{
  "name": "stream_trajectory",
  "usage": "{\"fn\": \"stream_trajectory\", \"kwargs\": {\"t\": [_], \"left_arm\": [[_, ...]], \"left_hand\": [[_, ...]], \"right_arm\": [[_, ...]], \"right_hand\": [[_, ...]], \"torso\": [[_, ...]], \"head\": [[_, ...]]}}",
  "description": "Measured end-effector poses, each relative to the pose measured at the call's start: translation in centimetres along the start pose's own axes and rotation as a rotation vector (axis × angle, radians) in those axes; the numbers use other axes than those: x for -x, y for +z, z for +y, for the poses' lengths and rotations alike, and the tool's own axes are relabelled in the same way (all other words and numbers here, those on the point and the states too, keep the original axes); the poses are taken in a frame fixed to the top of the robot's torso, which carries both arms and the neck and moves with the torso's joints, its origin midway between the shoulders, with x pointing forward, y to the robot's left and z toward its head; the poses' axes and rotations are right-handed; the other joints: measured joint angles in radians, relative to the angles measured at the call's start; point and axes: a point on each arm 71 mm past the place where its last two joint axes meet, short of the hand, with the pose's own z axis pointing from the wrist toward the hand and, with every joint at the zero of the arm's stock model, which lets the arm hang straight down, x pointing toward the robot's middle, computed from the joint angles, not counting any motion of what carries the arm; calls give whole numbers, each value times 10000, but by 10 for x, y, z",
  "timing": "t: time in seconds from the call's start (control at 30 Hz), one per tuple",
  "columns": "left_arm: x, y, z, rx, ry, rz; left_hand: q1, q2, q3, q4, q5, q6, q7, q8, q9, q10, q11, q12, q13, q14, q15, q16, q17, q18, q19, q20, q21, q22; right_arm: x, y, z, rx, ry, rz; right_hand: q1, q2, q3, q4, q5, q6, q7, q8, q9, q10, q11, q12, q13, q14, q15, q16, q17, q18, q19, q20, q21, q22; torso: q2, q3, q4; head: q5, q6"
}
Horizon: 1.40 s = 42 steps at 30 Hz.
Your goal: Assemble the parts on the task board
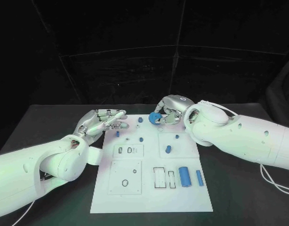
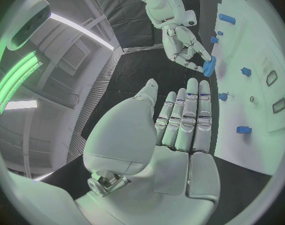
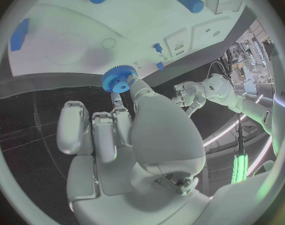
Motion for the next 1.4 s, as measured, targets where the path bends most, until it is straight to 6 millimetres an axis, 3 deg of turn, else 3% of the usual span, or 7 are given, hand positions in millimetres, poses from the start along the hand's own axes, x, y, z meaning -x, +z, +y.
{"fn": "stream_trajectory", "kwargs": {"t": [0.5,0.93,1.2,1.4], "left_arm": [[1,-1,-1,-5,3,-5],[0,-1,-1,-14,-5,14],[-1,-1,-1,-18,-8,24],[-1,-1,-1,-18,-7,25]], "left_hand": [[0,0,0,0,0,0,0,0,1,0,0,0,2,0,0,-39,-2,0,0,0,0,-10],[0,0,1,1,0,0,0,0,2,0,0,0,2,0,0,-39,6,0,0,0,0,-9],[0,0,1,1,0,0,0,0,2,0,-1,0,3,0,0,-39,6,0,0,0,0,-8],[0,0,1,1,0,1,0,0,3,0,0,0,3,0,0,-39,5,0,0,0,0,-8]], "right_arm": [[-24,29,50,632,11,103],[-38,41,58,511,-268,432],[-41,44,59,436,-435,575],[-44,44,58,350,-587,739]], "right_hand": [[-39,-41,48,50,0,84,16,-134,-35,-2,2,-1,0,-1,2,-1,-1,2,0,1,0,11],[-116,-121,116,59,44,127,17,-205,-35,-26,26,-95,0,0,3,-2,-1,2,-1,1,-1,10],[-342,-347,176,91,-185,125,-91,-525,-33,-281,165,-483,0,-7,9,-2,7,3,35,37,-1,-26],[-566,-570,93,134,-174,-377,68,-812,-28,-440,288,-774,0,-1,149,-2,5,4,-5,147,-1,-82]], "torso": [[29,0,25],[32,12,19],[26,17,7],[26,17,1]], "head": [[190,-56],[220,-110],[227,-130],[225,-148]]}}
